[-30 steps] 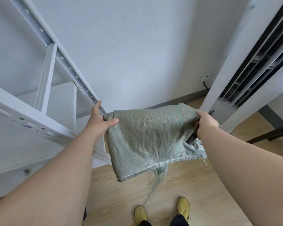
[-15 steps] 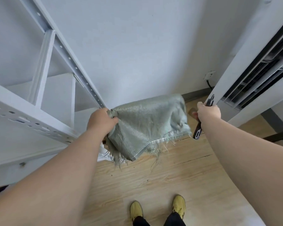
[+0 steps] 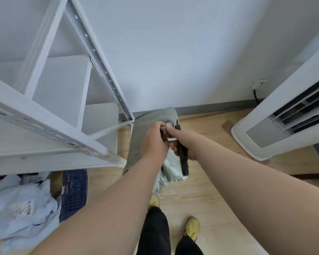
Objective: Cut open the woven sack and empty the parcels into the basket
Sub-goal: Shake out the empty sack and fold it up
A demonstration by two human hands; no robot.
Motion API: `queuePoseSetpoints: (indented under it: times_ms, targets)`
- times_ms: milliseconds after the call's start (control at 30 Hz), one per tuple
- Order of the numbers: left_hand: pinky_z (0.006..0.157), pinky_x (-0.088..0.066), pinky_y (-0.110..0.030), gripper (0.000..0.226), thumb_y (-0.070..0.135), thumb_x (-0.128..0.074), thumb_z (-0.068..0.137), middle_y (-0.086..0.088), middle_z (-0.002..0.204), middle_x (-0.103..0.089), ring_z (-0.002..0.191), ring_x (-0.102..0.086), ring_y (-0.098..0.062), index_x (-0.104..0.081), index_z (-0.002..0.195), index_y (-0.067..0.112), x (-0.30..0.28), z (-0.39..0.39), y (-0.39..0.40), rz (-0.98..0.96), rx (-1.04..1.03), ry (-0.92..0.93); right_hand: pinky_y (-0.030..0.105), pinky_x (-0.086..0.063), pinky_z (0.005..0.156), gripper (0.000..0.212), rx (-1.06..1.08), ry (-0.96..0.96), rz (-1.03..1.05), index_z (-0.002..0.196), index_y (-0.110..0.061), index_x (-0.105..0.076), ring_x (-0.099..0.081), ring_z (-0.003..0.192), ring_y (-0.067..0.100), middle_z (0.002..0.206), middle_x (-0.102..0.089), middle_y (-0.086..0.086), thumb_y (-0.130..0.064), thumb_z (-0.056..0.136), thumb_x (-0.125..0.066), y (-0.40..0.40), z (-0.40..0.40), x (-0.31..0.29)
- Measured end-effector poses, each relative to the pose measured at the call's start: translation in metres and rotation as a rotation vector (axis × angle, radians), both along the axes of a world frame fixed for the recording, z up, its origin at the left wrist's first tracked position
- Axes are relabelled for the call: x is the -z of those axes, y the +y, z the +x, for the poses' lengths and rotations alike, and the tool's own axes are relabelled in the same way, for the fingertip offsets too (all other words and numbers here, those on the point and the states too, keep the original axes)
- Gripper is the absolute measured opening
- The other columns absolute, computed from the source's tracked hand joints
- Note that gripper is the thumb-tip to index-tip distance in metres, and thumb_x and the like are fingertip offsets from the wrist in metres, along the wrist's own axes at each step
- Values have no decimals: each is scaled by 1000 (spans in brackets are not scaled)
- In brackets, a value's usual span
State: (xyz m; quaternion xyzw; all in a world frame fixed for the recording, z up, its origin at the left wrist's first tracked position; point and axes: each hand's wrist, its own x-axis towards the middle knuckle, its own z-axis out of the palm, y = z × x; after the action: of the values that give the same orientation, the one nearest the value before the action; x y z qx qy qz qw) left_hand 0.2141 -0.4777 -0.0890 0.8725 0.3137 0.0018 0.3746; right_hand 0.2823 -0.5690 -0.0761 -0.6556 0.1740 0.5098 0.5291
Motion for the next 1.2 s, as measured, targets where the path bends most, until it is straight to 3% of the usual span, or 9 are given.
queuePoseSetpoints:
  times_ms: [100, 200, 333, 500, 700, 833, 1000, 1067, 1200]
  targets:
    - [73, -47, -34, 35, 17, -56, 86, 3, 102, -63, 94, -59, -20, -49, 119, 27, 29, 4, -9, -113, 105, 22, 20, -43, 47, 50, 117, 42, -135, 87, -13, -62, -47, 44, 9, 58, -55, 2, -58, 70, -77, 10, 10, 18]
    - [78, -50, -33, 42, 14, -56, 85, 4, 107, -62, 99, -60, -19, -47, 123, 29, 55, 8, -3, -136, 210, 91, 18, -37, 41, 31, 181, 8, -296, 76, -11, -56, -43, 36, 9, 51, -50, 3, -34, 77, -77, 18, 26, 38]
    - [89, -51, -38, 62, 27, -70, 79, 7, 125, -50, 115, -50, -16, -39, 133, 30, 87, 5, 23, -115, 168, 225, 23, -35, 48, 17, 134, 0, -432, 70, -6, -50, -39, 41, 13, 50, -45, 6, -6, 85, -58, 38, 43, 58]
    - [94, -47, -36, 54, 17, -60, 89, 3, 131, -50, 122, -45, -20, -42, 139, 26, 108, 26, 60, 21, 190, 278, 16, -35, 39, 11, 160, 115, -255, 81, -8, -51, -40, 39, 8, 55, -47, 3, -6, 88, -60, 65, 59, 73]
    - [97, -37, -30, 62, 4, -61, 87, 5, 131, -48, 119, -43, -18, -40, 140, 25, 116, 49, 99, 276, 202, 173, 16, -37, 38, 14, 178, 1, -77, 90, -12, -53, -41, 38, 5, 63, -48, 2, -5, 87, -64, 88, 78, 90]
    - [95, -33, -29, 66, 9, -64, 86, 6, 133, -45, 118, -43, -17, -34, 143, 25, 129, 45, 99, 378, 373, 190, 19, -37, 40, 13, 67, 1, -190, 84, -11, -53, -42, 44, 8, 61, -49, 3, -6, 87, -65, 79, 81, 112]
    - [98, -43, -39, 56, 17, -60, 91, -5, 134, -49, 123, -47, -26, -38, 142, 19, 152, 26, 76, 218, 739, 623, 18, -39, 51, 25, -537, 46, -599, 67, -7, -48, -44, 49, 15, 65, -53, 7, -7, 91, -54, 56, 61, 131]
    - [96, -47, -42, 49, 22, -58, 93, -7, 132, -52, 120, -51, -27, -43, 139, 19, 155, 21, 71, 118, 806, 750, 20, -35, 50, 24, -528, 61, -606, 68, -7, -47, -42, 48, 16, 62, -50, 6, -7, 91, -53, 51, 53, 133]
    - [93, -48, -41, 45, 25, -54, 95, -5, 134, -52, 120, -52, -26, -43, 138, 20, 151, 19, 67, 60, 728, 721, 22, -36, 52, 6, -391, 64, -538, 86, -6, -56, -43, 46, 17, 57, -51, 5, -10, 89, -56, 45, 46, 132]
